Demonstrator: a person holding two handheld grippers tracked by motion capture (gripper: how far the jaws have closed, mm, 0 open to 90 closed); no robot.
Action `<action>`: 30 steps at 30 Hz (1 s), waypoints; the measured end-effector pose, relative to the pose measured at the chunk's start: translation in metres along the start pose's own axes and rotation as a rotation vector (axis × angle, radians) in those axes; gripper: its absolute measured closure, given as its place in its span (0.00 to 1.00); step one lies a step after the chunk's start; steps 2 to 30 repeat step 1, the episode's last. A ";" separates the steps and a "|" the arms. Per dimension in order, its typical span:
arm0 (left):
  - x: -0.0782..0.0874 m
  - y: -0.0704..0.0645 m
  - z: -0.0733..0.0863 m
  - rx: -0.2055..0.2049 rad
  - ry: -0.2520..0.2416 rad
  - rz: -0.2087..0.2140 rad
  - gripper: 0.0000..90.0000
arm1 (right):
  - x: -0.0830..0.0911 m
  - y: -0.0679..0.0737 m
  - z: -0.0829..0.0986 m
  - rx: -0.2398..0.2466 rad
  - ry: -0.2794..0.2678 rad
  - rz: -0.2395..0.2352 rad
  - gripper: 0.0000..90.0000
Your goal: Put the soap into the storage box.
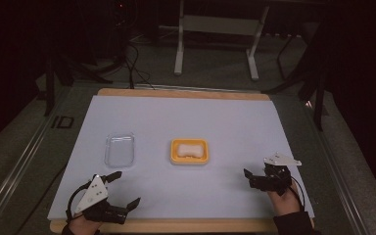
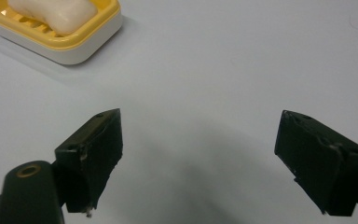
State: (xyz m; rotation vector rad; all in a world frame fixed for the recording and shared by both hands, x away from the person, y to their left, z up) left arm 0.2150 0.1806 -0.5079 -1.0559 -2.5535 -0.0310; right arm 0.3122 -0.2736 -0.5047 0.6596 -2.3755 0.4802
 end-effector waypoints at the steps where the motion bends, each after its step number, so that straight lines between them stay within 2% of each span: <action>1: 0.000 0.000 0.000 0.000 0.000 0.000 0.01 | 0.000 0.000 0.000 0.001 0.000 0.002 0.17; 30: 0.000 0.000 0.000 0.000 0.000 0.000 0.01 | 0.000 0.000 0.000 0.001 0.000 0.002 0.17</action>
Point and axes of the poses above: each handheld gripper's, and its own axes: x roughly backward along the jaws, z roughly out of its underside, y roughly to its left, the point moved 4 cm from there along -x, roughly forward along the jaws, and after that the axes turned 8 degrees about x, right-handed, at the moved point
